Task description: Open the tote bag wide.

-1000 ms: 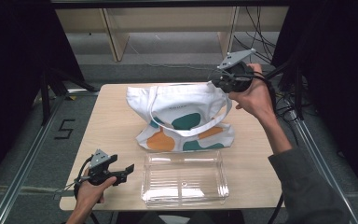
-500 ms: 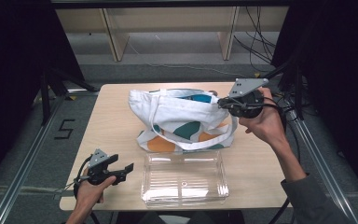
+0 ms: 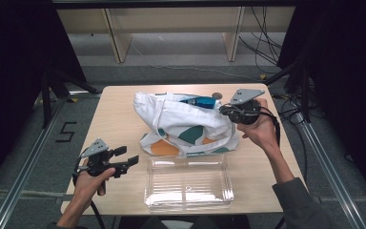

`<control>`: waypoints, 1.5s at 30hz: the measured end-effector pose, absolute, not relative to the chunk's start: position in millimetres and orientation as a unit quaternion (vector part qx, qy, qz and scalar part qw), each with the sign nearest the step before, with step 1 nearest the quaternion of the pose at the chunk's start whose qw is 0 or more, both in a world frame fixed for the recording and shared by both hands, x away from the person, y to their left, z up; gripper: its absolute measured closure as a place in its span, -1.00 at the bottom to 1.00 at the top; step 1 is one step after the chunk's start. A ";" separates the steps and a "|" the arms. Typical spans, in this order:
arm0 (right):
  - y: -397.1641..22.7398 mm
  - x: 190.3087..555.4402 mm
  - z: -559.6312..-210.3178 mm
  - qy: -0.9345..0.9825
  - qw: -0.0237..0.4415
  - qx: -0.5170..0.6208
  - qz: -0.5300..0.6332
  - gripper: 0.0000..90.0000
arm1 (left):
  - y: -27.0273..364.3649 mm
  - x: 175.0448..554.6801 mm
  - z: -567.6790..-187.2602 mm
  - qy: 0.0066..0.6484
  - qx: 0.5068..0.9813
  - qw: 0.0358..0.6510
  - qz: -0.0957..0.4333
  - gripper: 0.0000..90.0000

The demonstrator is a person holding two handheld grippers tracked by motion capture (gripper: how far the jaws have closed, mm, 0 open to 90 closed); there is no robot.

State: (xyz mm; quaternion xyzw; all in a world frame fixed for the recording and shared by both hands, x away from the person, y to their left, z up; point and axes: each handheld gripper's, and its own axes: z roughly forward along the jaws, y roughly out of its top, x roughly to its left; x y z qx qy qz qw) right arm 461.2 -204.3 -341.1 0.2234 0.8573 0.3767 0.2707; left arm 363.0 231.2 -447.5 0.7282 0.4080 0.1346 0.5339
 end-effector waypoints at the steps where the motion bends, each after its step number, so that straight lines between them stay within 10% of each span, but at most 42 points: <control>1: -204.2 460.8 -343.3 0.855 0.273 0.225 0.378 0.97 | 222.9 369.1 -437.5 0.397 0.732 0.537 0.133 -0.34; 24: -200.0 455.7 -375.2 0.855 0.242 0.220 0.402 0.97 | 172.8 447.6 -365.4 0.356 0.735 0.571 0.084 0.15; 38: -193.7 456.6 -380.8 0.861 0.234 0.219 0.395 0.97 | 170.1 455.5 -391.2 0.365 0.761 0.529 0.087 0.89; 45: -189.2 461.1 -397.3 0.870 0.214 0.225 0.383 0.97 | 167.9 467.7 -421.6 0.351 0.794 0.486 0.100 0.95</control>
